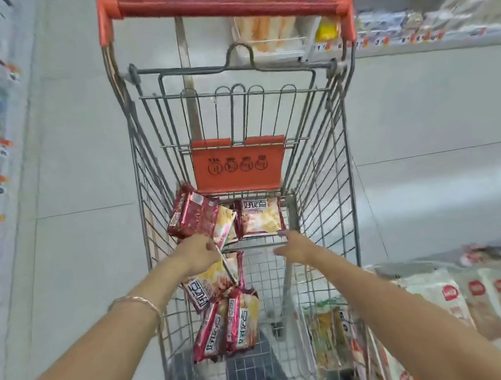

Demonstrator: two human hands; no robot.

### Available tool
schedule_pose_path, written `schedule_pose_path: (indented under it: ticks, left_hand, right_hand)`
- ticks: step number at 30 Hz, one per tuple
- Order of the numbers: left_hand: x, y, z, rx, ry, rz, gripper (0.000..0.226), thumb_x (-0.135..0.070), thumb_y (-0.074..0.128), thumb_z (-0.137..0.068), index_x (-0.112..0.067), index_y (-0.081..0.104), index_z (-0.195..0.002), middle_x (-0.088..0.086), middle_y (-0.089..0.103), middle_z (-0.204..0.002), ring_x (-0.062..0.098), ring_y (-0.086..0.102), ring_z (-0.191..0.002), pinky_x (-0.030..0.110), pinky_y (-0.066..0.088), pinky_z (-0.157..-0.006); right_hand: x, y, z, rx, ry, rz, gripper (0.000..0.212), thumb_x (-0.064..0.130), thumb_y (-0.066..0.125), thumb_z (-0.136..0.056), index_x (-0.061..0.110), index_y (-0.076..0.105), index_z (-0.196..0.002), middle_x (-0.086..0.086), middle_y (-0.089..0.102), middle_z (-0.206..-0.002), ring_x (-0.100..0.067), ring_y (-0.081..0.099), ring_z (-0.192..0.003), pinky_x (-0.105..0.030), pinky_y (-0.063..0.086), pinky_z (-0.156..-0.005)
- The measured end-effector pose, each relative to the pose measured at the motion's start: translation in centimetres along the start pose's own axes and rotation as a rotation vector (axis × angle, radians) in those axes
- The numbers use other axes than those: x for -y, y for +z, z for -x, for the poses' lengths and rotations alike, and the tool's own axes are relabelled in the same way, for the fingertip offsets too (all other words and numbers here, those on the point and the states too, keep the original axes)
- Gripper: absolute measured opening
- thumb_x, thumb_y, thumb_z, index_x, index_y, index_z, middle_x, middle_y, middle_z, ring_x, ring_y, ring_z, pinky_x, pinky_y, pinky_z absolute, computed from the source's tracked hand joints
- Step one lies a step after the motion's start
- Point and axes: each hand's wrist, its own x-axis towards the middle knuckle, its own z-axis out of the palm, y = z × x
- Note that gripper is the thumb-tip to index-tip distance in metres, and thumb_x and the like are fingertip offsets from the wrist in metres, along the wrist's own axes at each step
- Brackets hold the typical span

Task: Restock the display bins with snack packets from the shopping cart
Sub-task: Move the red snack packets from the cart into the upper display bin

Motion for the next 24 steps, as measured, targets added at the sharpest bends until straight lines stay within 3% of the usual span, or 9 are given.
schedule_pose_path:
  ticks: [3,7,10,15,19,22,24]
  left_hand:
    - [1.3,2.1,-3.1,-0.013,-0.07,0.092,0.014,-0.021,0.056,-0.095,-0.012,0.066,-0.09,0.007,0.069,-0.093,0.018,0.057,-0.07,0.03,0.045,-0.066]
    - [2.1,3.5,-6.1,-0.057,-0.11,0.164,0.016,-0.02,0.052,-0.096,-0.015,0.067,-0.094,0.004,0.069,-0.084,0.018,0.056,-0.062,0.03,0.045,-0.061]
    - [2.6,3.9,-7.1,-0.066,-0.132,0.186,0.014,-0.022,0.053,-0.094,-0.018,0.067,-0.093,0.001,0.069,-0.083,0.019,0.06,-0.065,0.033,0.05,-0.064]
    - [3.7,4.4,-7.6,-0.034,-0.148,0.176,0.018,-0.025,0.054,-0.091,-0.014,0.068,-0.094,0.001,0.069,-0.091,0.023,0.065,-0.086,0.039,0.054,-0.081]
    - [4.1,4.7,-7.7,-0.017,-0.143,0.149,0.017,-0.026,0.056,-0.091,-0.017,0.069,-0.098,0.0,0.068,-0.101,0.023,0.063,-0.096,0.04,0.053,-0.09]
    - [3.9,4.8,-7.2,-0.051,-0.16,0.213,0.015,-0.028,0.056,-0.093,-0.018,0.067,-0.097,0.0,0.068,-0.097,0.023,0.064,-0.091,0.034,0.052,-0.082]
    - [3.3,4.8,-6.6,-0.117,-0.134,0.309,0.019,-0.03,0.056,-0.096,-0.014,0.064,-0.093,0.002,0.066,-0.092,0.024,0.062,-0.085,0.035,0.053,-0.082]
  right_hand:
    - [-0.6,0.2,-5.2,-0.094,0.118,-0.274,0.056,0.019,0.06,-0.1,-0.001,0.037,-0.147,-0.018,0.049,-0.145,-0.031,0.054,-0.123,-0.036,0.046,-0.095]
    - [-1.3,1.3,-11.3,-0.11,0.239,-0.518,0.08,0.026,0.059,-0.101,-0.001,0.008,-0.157,-0.016,0.025,-0.161,-0.034,0.033,-0.145,-0.038,0.034,-0.113]
    - [-1.9,3.2,-15.1,-0.139,0.302,-0.609,0.091,0.034,0.061,-0.099,0.003,0.0,-0.158,-0.017,0.026,-0.161,-0.037,0.032,-0.145,-0.046,0.033,-0.117]
    - [-1.7,4.6,-16.9,-0.209,0.338,-0.546,0.081,0.048,0.07,-0.089,-0.004,0.04,-0.143,-0.018,0.054,-0.138,-0.035,0.052,-0.126,-0.038,0.045,-0.098]
    - [-2.2,4.5,-16.5,-0.162,0.327,-0.772,0.08,0.036,0.076,-0.087,-0.001,0.037,-0.147,-0.017,0.05,-0.143,-0.032,0.056,-0.122,-0.034,0.053,-0.092]
    - [-2.5,5.0,-14.7,-0.174,0.275,-1.139,0.056,0.012,0.079,-0.085,-0.002,0.046,-0.128,-0.018,0.059,-0.129,-0.022,0.064,-0.097,-0.024,0.06,-0.067]
    - [-2.7,5.7,-11.7,-0.099,0.254,-1.272,0.057,0.012,0.078,-0.085,0.002,0.045,-0.13,-0.016,0.06,-0.13,-0.021,0.064,-0.096,-0.022,0.057,-0.06]
